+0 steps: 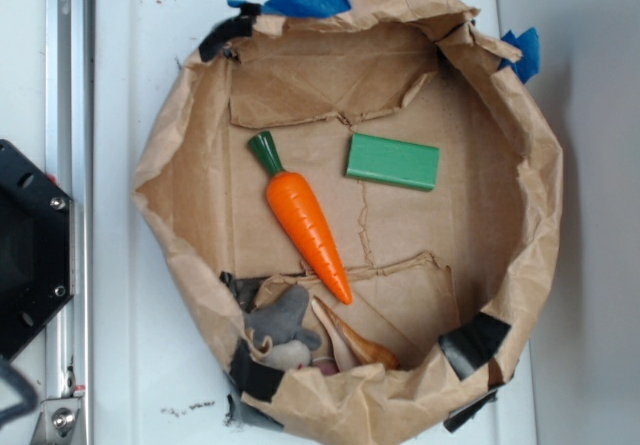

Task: Grab the green block.

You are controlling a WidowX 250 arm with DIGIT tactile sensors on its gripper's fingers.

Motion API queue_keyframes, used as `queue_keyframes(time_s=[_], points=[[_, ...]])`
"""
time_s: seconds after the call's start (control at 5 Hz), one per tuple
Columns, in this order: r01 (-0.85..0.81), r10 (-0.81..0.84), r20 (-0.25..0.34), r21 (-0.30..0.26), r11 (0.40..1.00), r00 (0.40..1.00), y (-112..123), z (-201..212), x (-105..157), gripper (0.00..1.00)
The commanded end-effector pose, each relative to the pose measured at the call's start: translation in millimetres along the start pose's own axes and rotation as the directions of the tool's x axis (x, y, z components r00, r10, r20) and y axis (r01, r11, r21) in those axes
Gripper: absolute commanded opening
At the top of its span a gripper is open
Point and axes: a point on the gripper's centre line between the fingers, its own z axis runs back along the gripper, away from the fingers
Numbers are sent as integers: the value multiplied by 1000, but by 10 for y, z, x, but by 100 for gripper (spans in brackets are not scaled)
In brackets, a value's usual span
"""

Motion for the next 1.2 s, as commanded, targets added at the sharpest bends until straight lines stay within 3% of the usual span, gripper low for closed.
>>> queue_keyframes(time_s=[0.0, 0.2, 0.4, 0.6, 0.8, 1.0], points=[[0, 0, 0, 0, 1000, 1000, 0, 0, 0, 100], [-35, 35, 15, -9, 999, 999, 127, -26, 456, 100], [-19, 16, 46, 63, 998, 999, 283, -106, 895, 100], [146, -150, 77, 52, 988, 986, 244, -326, 1120, 100], [367, -370, 113, 46, 929, 922, 62, -663, 1194, 100], [465, -464, 119, 19, 885, 878, -34, -1007, 1148, 100]])
